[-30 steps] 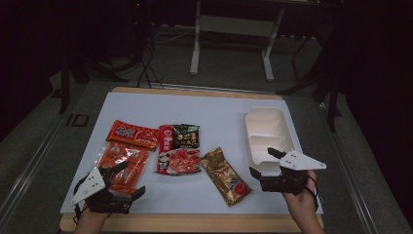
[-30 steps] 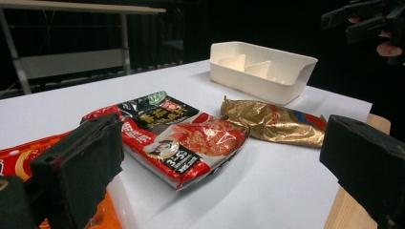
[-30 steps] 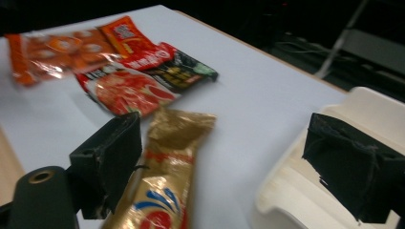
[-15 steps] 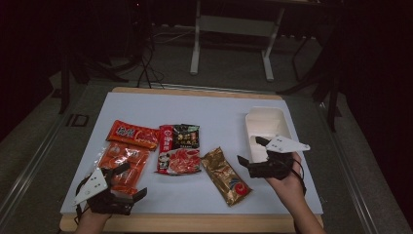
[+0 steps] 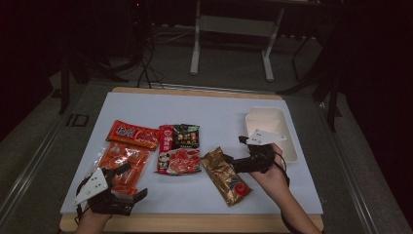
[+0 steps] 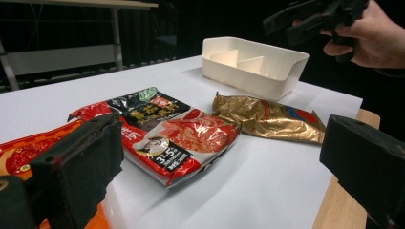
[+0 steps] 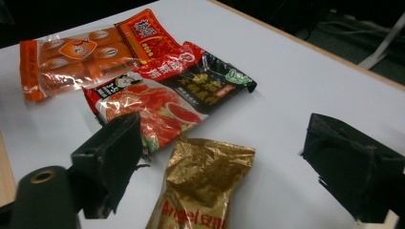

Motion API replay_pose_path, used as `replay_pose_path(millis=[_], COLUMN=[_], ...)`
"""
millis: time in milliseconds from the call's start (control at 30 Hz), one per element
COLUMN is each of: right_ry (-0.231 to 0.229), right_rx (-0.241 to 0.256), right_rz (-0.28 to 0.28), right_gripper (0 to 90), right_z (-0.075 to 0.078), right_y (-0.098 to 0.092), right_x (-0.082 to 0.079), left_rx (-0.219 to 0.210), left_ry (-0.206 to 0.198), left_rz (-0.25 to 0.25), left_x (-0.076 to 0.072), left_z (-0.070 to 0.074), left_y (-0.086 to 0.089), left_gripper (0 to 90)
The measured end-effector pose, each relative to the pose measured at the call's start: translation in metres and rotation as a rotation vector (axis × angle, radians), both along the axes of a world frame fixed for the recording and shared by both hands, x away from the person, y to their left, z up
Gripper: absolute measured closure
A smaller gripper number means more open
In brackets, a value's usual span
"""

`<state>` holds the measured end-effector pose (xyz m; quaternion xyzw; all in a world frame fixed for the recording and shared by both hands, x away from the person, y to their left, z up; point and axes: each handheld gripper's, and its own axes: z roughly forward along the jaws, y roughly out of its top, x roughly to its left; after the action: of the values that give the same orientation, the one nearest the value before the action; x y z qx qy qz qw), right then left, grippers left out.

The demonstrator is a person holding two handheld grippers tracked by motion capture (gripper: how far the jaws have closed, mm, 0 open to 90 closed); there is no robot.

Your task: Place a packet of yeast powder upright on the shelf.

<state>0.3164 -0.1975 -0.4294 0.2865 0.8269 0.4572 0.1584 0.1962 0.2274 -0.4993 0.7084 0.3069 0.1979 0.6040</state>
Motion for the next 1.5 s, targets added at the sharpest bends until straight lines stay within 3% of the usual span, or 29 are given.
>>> replay_pose_path(millis=[400,733,1000,1200,1433,1500], right_ry=[0.087,0.148,0.207,0.242,0.298,0.324], right_rx=[-0.050,-0.132,-0.149,-0.211,-0.239,-0.247], right_rz=[-0.049,-0.069,-0.077,-0.092,-0.107,-0.094], right_gripper=[15.6,15.6,15.6,19.3,22.8,29.9], right_z=[-0.031,-0.061,-0.075,-0.085,-0.094,-0.096], right_y=[0.023,0.040,0.049,0.054,0.055,0.055], right_x=[0.029,0.053,0.063,0.067,0.072,0.073], left_rx=[0.007,0.010,0.024,0.026,0.026,0.025], left_ry=[0.007,0.009,0.009,0.013,0.017,0.018], left_rz=[-0.002,-0.001,-0.001,-0.002,-0.005,-0.006], left_x=[0.000,0.000,-0.001,0.000,0.000,0.000], left_z=[-0.001,-0.001,-0.002,-0.002,-0.003,-0.003], left_y=[0.000,0.000,0.000,0.000,0.000,-0.001], left_gripper=[1.6,1.6,1.6,1.6,1.6,1.6])
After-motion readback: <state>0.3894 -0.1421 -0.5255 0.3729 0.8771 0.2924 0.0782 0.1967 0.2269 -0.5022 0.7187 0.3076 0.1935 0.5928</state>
